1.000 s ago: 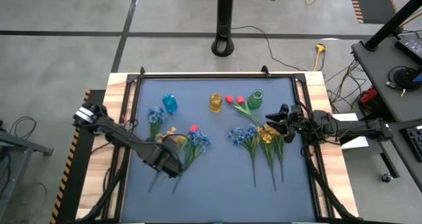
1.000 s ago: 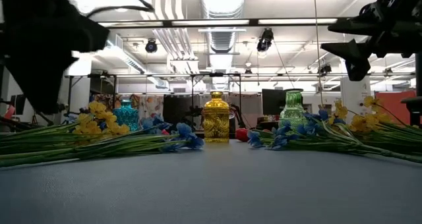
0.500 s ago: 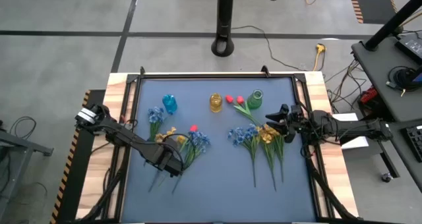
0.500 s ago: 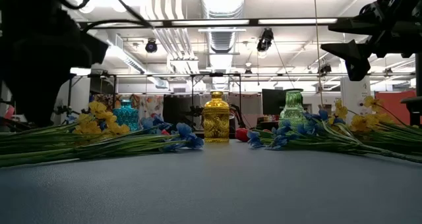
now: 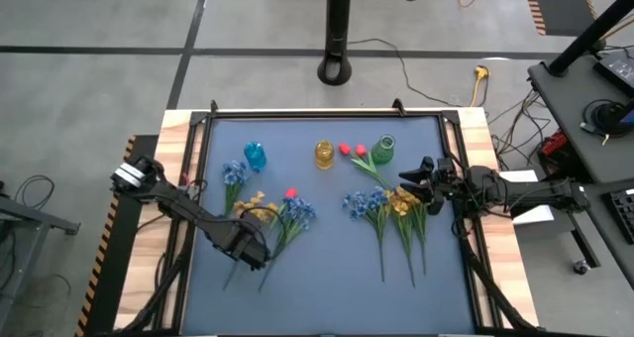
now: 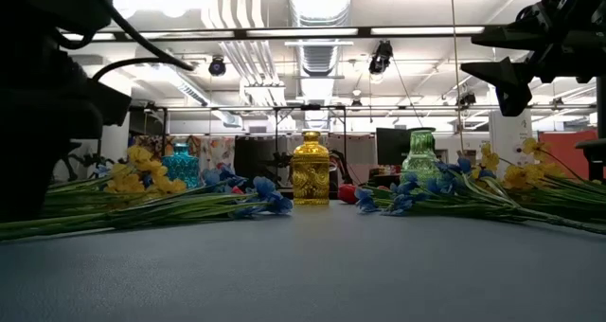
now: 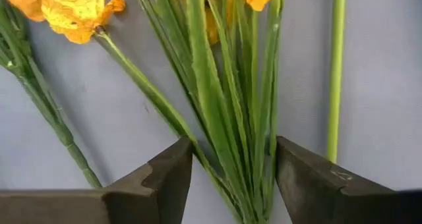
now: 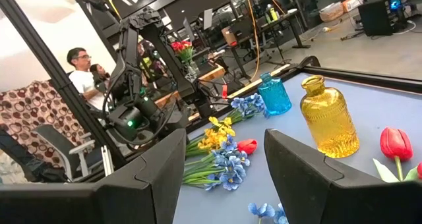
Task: Sort flowers into vase by color
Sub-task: Put the left yellow flowers into the yellow vase
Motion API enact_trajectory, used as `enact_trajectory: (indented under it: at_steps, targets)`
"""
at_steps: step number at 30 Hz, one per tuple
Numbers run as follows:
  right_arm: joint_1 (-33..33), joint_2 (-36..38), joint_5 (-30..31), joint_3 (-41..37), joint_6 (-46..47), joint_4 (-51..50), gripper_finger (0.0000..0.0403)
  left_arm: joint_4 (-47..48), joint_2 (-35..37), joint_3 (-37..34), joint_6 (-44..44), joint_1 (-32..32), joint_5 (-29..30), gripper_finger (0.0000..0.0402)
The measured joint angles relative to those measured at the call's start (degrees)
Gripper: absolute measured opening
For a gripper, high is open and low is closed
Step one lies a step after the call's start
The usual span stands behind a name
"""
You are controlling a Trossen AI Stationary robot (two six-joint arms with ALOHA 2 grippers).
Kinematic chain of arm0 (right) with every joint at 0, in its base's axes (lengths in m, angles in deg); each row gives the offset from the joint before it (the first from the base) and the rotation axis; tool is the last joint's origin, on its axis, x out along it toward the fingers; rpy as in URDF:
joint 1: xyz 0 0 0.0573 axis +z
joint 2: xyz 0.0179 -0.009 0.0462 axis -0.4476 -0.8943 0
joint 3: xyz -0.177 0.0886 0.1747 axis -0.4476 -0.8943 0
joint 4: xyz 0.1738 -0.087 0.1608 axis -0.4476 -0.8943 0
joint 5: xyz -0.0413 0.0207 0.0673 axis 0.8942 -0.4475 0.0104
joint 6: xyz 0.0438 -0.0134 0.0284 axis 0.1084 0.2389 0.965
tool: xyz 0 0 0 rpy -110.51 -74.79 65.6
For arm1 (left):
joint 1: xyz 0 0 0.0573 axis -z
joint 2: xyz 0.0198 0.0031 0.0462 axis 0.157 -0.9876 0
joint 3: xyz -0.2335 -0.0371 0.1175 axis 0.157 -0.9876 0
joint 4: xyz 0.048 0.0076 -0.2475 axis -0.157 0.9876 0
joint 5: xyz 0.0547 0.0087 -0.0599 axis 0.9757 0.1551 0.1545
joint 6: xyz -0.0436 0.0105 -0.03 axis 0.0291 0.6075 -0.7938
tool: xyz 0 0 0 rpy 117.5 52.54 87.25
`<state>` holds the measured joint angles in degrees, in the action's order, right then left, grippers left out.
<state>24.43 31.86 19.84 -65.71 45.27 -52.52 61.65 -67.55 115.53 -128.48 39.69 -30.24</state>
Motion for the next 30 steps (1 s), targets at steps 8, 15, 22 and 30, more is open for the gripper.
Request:
enact_trajectory:
  at_steps: [8, 15, 22, 30]
  targets:
    - [0.0, 0.0, 0.0, 0.0, 0.0, 0.0, 0.0199, 0.5, 0.2, -0.3, 0.2, 0.0, -1.5, 0.0052]
    - [0.0, 0.0, 0.0, 0.0, 0.0, 0.0, 0.0199, 1.0, 1.2, -0.3, 1.2, -0.1, -3.1, 0.0017]
    - [0.0, 0.0, 0.0, 0.0, 0.0, 0.0, 0.0199, 6.7, 6.1, 5.9, 5.0, -0.1, 2.6, 0.0005]
    - [0.0, 0.0, 0.0, 0.0, -0.1, 0.0, 0.0199, -2.6, 13.4, 14.2, 30.5, -0.1, 27.7, 0.0004]
